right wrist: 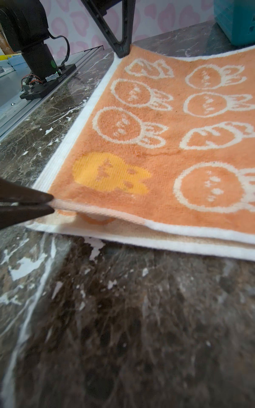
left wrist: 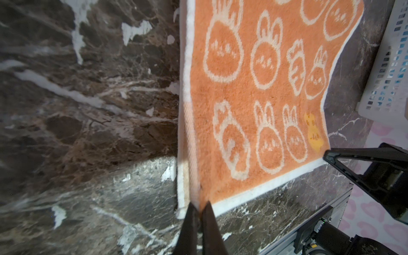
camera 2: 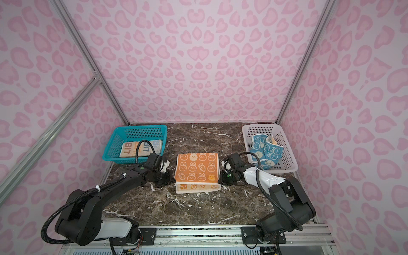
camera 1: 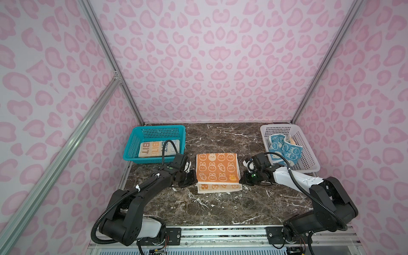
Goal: Fold and stack the towels
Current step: 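Lower the folded edge and draw both grippers back toward the robot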
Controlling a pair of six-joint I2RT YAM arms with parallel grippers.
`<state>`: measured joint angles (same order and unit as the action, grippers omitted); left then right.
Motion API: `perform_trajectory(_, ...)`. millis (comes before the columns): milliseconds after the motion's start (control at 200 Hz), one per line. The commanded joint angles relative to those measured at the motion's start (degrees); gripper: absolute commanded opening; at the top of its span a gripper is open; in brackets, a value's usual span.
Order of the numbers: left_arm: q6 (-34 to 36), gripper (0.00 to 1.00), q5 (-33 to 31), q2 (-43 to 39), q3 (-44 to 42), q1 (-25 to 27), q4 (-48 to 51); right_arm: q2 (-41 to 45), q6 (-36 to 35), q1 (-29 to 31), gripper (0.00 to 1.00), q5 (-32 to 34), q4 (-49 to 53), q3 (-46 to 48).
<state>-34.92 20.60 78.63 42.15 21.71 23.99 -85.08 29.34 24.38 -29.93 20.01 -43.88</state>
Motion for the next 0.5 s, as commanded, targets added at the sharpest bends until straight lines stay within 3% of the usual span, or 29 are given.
perform_trajectory(0, -0.46, 0.02, -3.85, -0.92, 1.88, -0.03, 1.11, 1.32, -1.01, -0.12, 0.00, 4.76, 4.25, -2.84)
perform_trajectory(230, -1.99, 0.02, -3.64, -3.68, 2.12, 1.42, 1.67, 4.23, -3.23, -0.84, 0.00, 6.43, 9.96, -6.32)
perform_trajectory(495, -3.79, 0.02, -3.56, -2.13, -4.17, 3.80, -2.49, 3.29, -1.51, 0.07, 0.00, 5.65, 4.63, 1.29)
